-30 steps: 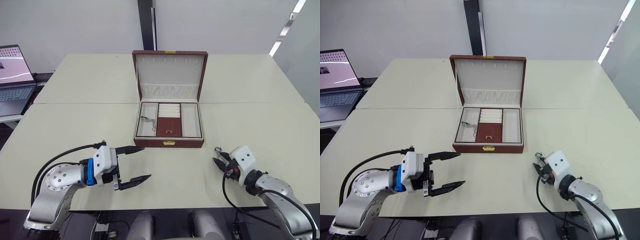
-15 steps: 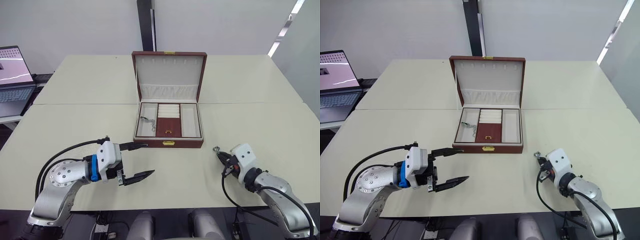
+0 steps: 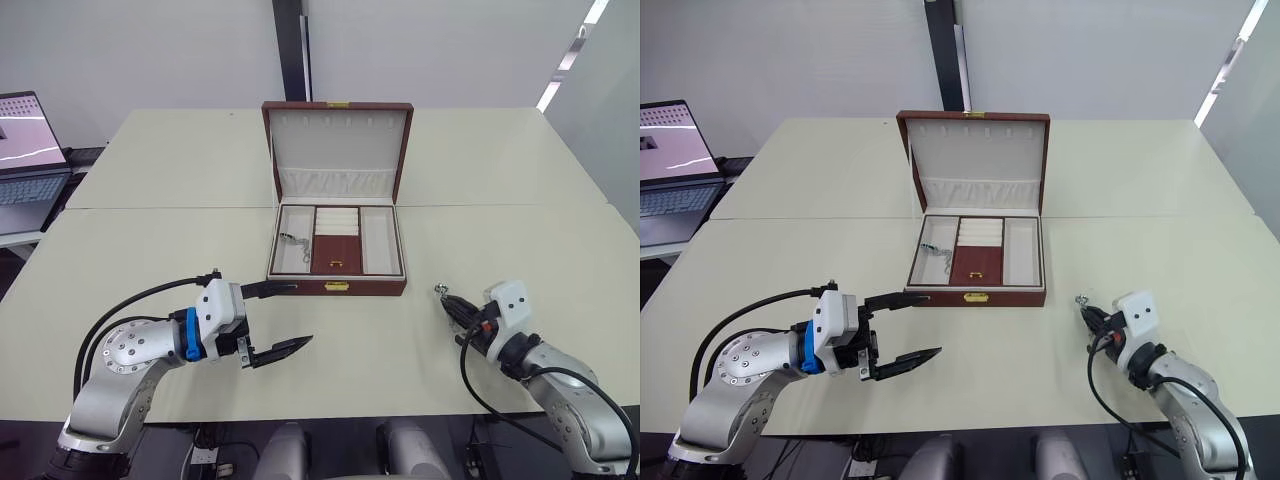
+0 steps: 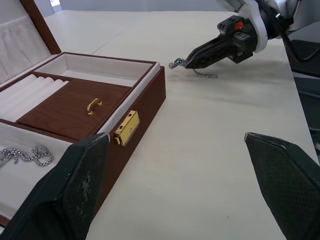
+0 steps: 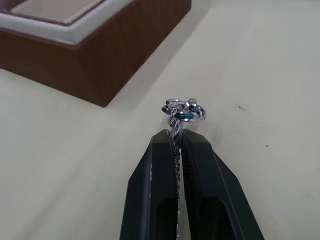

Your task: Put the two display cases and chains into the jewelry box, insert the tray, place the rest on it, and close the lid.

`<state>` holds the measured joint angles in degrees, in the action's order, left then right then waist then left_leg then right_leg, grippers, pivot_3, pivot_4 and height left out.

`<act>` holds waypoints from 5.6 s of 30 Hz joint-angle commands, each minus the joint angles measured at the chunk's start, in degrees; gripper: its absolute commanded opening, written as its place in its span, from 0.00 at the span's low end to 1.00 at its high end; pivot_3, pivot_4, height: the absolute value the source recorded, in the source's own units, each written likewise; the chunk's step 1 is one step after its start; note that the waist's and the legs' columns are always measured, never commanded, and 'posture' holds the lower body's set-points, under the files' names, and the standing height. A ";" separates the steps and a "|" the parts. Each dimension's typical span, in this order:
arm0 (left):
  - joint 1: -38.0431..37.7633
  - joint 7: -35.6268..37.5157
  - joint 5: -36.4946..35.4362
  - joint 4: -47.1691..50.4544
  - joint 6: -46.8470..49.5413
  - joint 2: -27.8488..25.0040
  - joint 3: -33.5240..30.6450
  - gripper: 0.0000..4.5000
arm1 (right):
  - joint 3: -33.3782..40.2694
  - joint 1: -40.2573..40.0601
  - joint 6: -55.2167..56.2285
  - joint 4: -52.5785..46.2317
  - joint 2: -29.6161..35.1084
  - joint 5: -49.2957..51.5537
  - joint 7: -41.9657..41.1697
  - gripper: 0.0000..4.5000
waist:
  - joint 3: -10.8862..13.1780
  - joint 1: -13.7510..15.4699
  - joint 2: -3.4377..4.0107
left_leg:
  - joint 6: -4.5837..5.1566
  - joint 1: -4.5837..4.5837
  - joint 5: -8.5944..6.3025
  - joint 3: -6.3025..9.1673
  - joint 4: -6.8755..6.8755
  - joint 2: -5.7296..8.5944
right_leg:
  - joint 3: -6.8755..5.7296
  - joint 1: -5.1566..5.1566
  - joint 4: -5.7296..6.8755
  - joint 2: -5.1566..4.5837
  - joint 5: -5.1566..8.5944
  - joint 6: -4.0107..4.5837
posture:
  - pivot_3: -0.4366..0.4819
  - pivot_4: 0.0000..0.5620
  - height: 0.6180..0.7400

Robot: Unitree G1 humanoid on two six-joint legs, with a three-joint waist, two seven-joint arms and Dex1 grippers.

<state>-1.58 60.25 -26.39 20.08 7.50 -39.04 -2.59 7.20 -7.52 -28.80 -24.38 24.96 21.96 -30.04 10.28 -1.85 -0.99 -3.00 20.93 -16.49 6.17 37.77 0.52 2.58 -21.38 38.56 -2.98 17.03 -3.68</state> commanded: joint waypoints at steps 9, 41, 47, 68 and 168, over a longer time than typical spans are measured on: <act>-0.54 -0.46 0.09 0.46 -1.42 1.53 -0.07 1.00 | 3.41 4.43 -1.84 -6.40 0.60 8.51 -0.37 0.00 | 0.01 -0.01 0.02 | 0.00 0.00 0.00 0.00 -0.01 0.00 | 0.00 0.00 -0.01 0.00 0.00 0.00 | 0.48 0.27 1.00; -16.84 -24.48 -0.84 19.59 5.69 9.65 -7.40 1.00 | -6.24 32.57 -7.61 4.19 0.32 11.27 -2.24 0.00 | 0.11 0.02 0.11 | 0.00 0.06 0.00 0.02 -0.06 0.00 | -0.01 -0.06 -0.07 -0.03 0.00 0.01 | 0.48 0.27 1.00; -16.56 -27.20 -1.23 21.98 8.15 9.74 -7.39 1.00 | -8.92 31.96 -3.82 8.89 -0.89 7.78 -4.28 0.00 | 0.12 0.02 0.12 | 0.00 0.06 0.00 0.01 -0.07 0.00 | -0.01 -0.06 -0.07 -0.02 0.00 0.01 | 0.48 0.27 1.00; -12.88 -27.66 -6.31 19.31 16.58 6.31 -11.02 1.00 | -1.88 27.11 -2.07 9.50 3.55 8.96 -9.31 0.99 | 0.15 0.04 0.14 | -0.01 0.08 0.00 0.02 -0.19 0.00 | -0.03 -0.06 -0.23 -0.02 0.00 0.01 | 0.48 0.27 1.00; -4.05 -8.62 0.53 -8.69 14.67 5.85 -4.79 0.00 | -8.76 11.84 -6.30 1.60 2.12 2.11 -16.13 0.00 | 0.08 -0.08 0.16 | -0.15 0.14 0.08 -0.14 -0.75 -0.02 | -0.07 -0.60 -0.38 0.07 -0.14 0.26 | 0.48 0.27 1.00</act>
<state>-5.49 49.52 -25.55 10.62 23.44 -33.49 -9.28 0.38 3.81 -35.73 -19.45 27.98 21.42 -44.93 10.36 -1.93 -0.83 -3.15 21.07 -16.41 6.02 37.02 0.49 2.51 -21.97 38.18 -2.91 16.89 -3.41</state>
